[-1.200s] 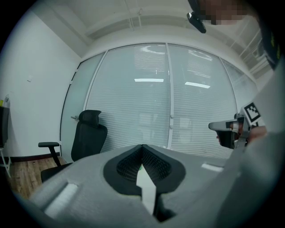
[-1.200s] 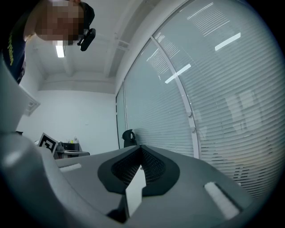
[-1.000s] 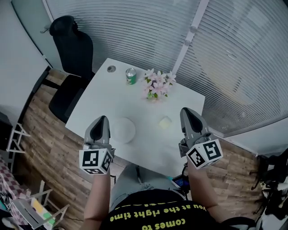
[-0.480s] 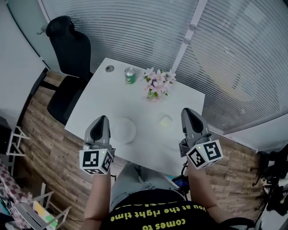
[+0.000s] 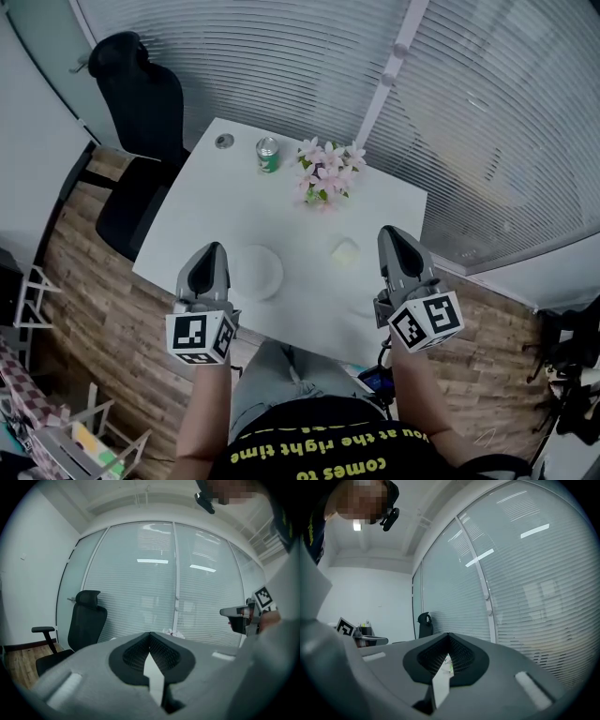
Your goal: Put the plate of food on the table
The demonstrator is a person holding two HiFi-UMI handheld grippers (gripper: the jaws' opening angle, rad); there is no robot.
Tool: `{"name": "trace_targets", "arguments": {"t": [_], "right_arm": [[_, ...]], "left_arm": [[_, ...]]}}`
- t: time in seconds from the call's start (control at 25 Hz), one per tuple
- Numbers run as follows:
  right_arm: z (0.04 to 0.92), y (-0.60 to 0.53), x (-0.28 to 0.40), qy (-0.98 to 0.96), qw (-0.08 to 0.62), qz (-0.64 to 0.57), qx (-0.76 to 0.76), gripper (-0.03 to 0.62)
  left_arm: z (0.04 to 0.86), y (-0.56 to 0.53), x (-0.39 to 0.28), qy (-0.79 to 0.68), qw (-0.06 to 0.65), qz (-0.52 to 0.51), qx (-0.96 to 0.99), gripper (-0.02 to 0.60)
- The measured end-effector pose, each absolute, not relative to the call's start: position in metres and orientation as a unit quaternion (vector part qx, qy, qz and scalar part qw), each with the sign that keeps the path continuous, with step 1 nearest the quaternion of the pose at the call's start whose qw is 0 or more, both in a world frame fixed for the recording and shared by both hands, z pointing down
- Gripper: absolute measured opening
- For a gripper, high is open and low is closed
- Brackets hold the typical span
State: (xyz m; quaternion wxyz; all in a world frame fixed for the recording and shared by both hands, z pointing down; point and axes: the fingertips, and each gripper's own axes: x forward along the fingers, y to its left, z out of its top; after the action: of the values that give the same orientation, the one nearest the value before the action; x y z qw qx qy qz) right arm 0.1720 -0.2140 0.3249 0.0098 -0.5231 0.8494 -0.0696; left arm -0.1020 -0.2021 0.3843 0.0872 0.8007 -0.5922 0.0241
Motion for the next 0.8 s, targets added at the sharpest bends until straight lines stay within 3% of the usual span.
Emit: {"name": "trace_targets", "arguments": {"t": [0.8], "right_arm": [[0.425, -0.251, 0.199, 0.832, -0.063, -0.095, -0.542, 0.006]], "left_arm": [[0.427, -0.229, -0.079, -0.579, 0.108, 0.039, 0.807, 0.000]]}}
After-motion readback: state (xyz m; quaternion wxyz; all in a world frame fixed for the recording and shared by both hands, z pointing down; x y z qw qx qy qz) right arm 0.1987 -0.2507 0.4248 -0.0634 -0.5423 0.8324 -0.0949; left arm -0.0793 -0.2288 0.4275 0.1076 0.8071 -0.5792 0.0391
